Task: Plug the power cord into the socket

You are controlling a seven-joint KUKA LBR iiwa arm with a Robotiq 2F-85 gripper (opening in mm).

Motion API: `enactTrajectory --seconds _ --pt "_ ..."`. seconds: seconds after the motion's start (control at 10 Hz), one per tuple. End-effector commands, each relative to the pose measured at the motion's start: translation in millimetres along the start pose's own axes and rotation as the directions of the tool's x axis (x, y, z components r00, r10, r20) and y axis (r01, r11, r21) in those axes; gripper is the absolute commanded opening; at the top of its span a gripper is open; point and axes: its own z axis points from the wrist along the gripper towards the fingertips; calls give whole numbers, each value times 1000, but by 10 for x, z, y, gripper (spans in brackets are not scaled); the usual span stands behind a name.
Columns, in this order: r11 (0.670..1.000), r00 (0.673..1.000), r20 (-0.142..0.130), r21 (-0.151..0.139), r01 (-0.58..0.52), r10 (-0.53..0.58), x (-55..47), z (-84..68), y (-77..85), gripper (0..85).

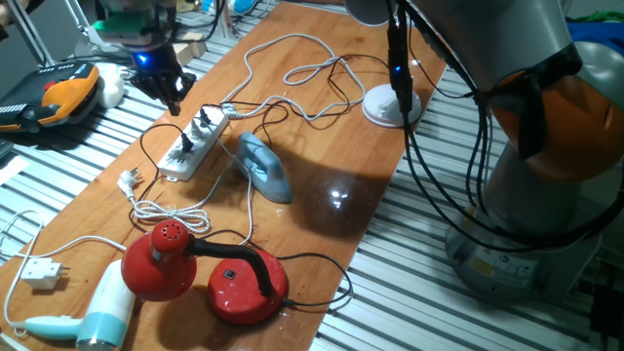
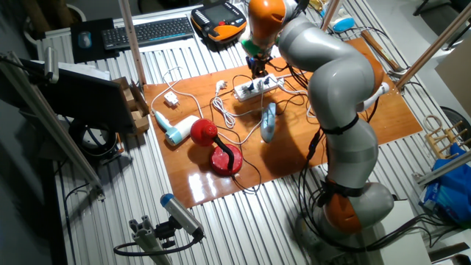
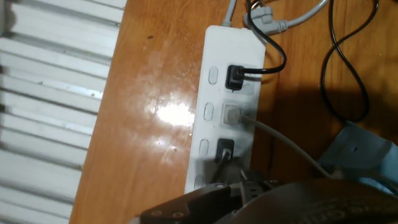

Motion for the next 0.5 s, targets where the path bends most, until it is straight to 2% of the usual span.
enactTrajectory --seconds 0.0,0.2,0.3,0.4 --pt "998 998 1 -4 64 -64 35 -27 -10 0" --pt "973 973 6 -16 231 -231 80 -66 -19 0" --pt "947 947 6 -19 321 -320 63 -76 -25 0" --pt "905 905 10 -22 424 -424 43 -90 -32 0"
